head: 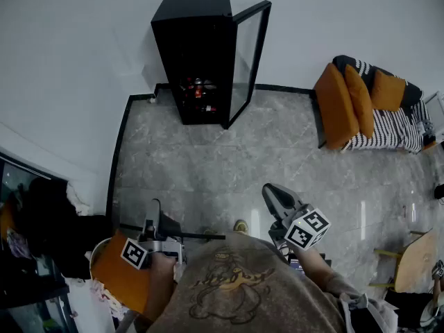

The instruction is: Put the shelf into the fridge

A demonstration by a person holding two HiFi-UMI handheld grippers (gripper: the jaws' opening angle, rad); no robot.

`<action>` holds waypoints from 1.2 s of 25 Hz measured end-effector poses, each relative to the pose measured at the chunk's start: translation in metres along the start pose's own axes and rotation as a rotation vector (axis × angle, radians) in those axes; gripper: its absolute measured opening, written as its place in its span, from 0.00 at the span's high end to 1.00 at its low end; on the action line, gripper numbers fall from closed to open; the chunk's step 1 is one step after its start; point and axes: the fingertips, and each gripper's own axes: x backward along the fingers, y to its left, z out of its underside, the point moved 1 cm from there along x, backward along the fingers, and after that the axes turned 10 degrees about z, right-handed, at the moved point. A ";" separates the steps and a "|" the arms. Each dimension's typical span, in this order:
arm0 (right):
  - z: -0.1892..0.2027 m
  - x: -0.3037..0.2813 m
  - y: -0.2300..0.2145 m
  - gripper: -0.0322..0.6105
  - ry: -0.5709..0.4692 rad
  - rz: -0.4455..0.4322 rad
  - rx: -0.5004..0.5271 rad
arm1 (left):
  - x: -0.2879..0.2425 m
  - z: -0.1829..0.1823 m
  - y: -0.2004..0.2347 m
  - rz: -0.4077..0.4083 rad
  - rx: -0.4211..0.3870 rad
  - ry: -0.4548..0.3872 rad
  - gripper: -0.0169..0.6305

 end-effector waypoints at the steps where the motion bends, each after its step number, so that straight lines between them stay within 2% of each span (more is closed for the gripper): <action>1: 0.000 0.000 0.000 0.92 -0.003 0.001 0.000 | 0.000 0.000 0.000 0.001 0.002 0.000 0.95; 12: -0.002 -0.009 0.032 0.91 -0.078 -0.053 -0.007 | 0.002 -0.023 0.006 0.040 0.013 0.020 0.95; 21: 0.009 -0.012 0.050 0.91 -0.099 -0.014 -0.029 | 0.007 -0.037 0.027 0.030 0.035 0.083 0.95; 26: 0.014 -0.028 0.050 0.91 -0.101 -0.006 -0.055 | 0.000 -0.047 0.034 0.079 0.097 0.047 0.95; 30: 0.017 -0.043 0.048 0.91 -0.104 -0.011 -0.051 | -0.009 -0.054 0.040 0.085 0.089 0.055 0.95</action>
